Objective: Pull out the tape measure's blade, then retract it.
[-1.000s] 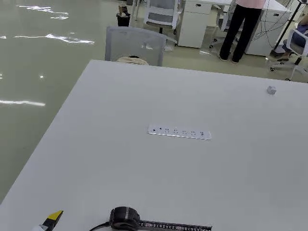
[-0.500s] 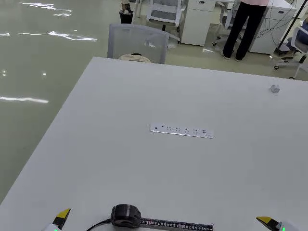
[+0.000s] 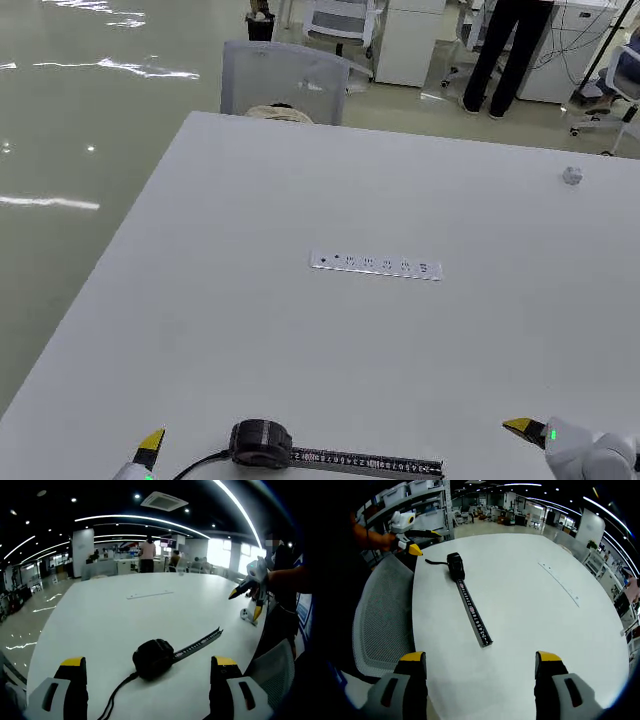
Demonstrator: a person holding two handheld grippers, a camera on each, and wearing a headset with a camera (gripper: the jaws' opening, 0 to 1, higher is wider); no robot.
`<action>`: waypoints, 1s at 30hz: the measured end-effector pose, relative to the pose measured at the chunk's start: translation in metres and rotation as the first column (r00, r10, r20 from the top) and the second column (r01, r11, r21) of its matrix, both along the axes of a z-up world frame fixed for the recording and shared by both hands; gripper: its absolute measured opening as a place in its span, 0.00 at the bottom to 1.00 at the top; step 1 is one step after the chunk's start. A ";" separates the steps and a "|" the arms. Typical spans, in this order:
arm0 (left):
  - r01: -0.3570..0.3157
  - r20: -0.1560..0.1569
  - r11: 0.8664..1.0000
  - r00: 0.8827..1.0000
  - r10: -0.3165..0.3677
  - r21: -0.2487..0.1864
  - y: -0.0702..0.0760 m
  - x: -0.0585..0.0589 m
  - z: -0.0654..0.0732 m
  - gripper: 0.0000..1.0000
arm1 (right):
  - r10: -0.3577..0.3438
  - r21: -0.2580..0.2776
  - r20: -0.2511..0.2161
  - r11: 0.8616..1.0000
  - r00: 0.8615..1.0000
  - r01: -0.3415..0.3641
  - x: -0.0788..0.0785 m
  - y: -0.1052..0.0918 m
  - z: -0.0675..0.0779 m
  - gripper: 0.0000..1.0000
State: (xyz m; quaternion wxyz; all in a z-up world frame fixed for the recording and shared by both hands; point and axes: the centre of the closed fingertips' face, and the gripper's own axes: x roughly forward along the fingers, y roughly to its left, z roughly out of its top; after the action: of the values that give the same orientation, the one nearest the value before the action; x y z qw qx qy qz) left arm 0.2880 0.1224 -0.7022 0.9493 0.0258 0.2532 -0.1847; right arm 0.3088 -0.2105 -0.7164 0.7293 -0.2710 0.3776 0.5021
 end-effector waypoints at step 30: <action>-0.069 -0.031 0.997 0.997 0.068 -0.024 -0.014 0.008 -0.022 1.00 | 0.228 -0.088 -0.053 0.969 0.972 -0.232 0.031 0.027 -0.028 0.78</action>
State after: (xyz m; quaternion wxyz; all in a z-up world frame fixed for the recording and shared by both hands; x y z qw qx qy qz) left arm 0.2962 0.1081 -0.7241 0.9514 0.0026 0.2658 -0.1556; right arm 0.3393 -0.1837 -0.7447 0.6444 -0.3363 0.3820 0.5707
